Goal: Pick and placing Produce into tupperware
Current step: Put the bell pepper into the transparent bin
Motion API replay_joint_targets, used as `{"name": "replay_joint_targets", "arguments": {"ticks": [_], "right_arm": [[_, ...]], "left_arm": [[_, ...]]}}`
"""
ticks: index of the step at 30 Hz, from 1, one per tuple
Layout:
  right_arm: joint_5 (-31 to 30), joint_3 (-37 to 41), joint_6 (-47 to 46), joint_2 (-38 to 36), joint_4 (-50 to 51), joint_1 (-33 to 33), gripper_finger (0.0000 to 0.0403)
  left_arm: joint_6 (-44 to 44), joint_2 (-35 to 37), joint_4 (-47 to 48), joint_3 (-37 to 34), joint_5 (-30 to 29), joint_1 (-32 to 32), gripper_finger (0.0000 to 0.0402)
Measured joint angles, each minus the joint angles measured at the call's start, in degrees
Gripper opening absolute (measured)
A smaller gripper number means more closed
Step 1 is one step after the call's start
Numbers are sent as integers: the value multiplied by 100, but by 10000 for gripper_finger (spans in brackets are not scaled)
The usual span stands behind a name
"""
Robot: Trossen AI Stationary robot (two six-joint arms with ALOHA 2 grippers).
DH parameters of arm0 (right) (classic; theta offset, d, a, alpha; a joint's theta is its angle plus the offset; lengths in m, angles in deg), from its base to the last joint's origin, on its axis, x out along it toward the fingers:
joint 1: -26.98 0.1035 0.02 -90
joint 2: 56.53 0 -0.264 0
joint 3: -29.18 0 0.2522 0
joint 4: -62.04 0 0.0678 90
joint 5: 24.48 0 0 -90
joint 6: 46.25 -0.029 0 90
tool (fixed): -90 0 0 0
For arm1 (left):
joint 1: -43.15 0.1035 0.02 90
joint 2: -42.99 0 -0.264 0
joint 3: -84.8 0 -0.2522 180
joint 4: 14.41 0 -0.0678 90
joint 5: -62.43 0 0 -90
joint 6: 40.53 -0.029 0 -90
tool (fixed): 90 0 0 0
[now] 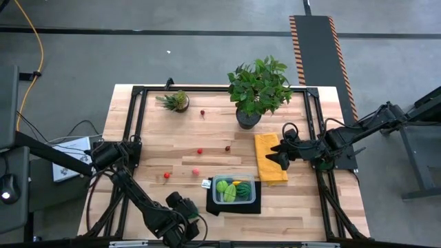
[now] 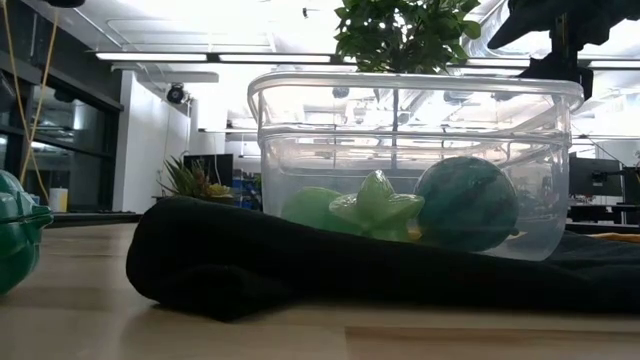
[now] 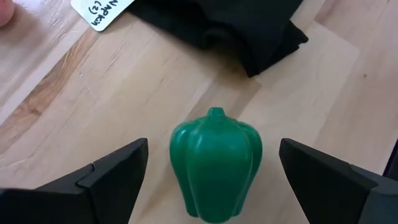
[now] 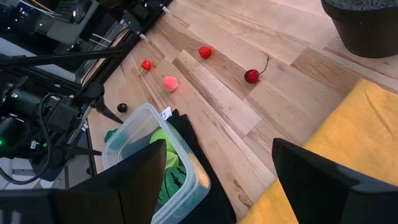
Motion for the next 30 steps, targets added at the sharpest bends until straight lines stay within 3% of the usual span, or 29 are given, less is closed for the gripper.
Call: {"name": "replay_joint_targets", "arguments": {"ticks": [7,30], "right_arm": [[2,0,3,0,1,-2,282],[1,0,1,0,3,-2,282]], "left_arm": [[1,-101,-92,-2,2,0,342],[-22,-104,-39,-2,2,0,219]]}}
